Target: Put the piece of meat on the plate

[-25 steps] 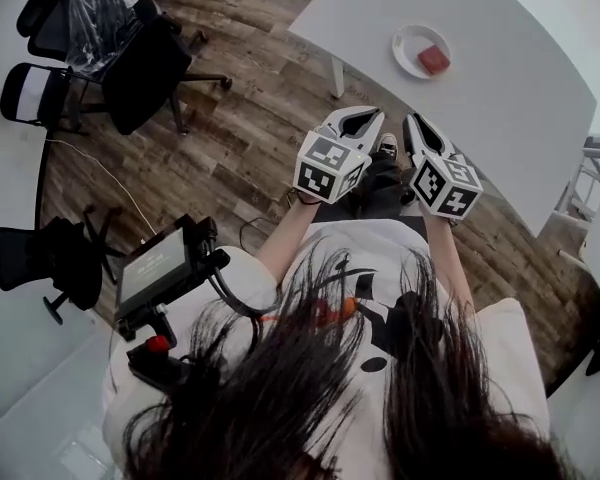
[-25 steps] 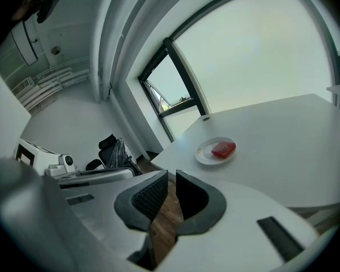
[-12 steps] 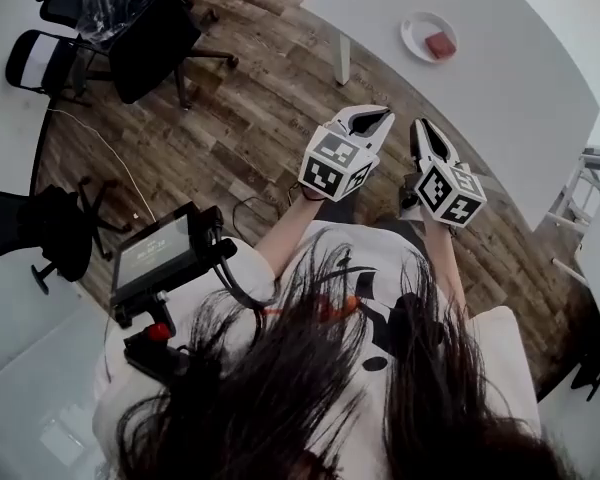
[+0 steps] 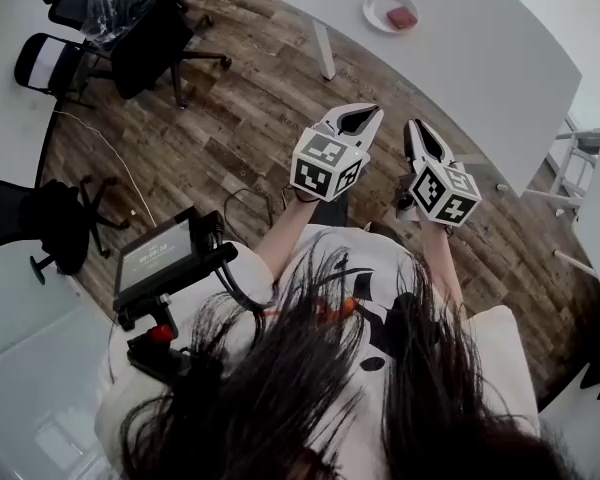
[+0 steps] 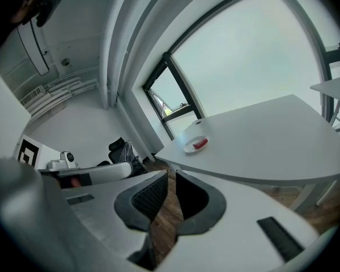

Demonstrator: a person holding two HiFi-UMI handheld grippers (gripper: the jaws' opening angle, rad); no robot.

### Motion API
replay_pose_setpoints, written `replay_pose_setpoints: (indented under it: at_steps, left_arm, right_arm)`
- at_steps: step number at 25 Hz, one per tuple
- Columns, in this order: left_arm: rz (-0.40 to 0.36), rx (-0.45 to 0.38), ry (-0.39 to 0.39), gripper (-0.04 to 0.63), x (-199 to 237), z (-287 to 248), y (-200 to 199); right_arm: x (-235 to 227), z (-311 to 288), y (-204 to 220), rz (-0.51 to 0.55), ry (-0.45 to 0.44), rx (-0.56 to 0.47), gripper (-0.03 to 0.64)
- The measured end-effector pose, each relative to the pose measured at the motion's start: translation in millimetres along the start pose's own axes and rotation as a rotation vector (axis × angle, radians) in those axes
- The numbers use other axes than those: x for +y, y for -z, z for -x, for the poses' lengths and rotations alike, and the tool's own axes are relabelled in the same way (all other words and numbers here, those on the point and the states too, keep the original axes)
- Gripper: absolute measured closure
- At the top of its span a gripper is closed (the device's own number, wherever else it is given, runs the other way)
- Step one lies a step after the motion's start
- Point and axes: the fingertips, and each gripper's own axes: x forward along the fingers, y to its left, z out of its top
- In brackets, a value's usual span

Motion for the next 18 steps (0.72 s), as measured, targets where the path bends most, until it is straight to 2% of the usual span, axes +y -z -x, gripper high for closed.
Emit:
replay_pose_setpoints:
  at_steps: [4, 9, 18]
  left_arm:
    - [0.0, -0.005, -0.012, 0.591, -54.4, 9.6, 21.3]
    - [0.009, 0.005, -0.052, 0.591, -102.6, 27.7, 52.7]
    - [0.02, 0.036, -0.102, 0.591, -163.6, 67.8, 92.3]
  right_arm:
    - [-9.9, 46.1, 13.7, 0.009, -0.038, -0.003, 0.565]
    - [-16.3, 91.7, 36.6, 0.003, -0.088, 0.009, 0.565]
    - [-14.4, 145.9, 77.2, -0.024, -0.15, 0.038, 0.565]
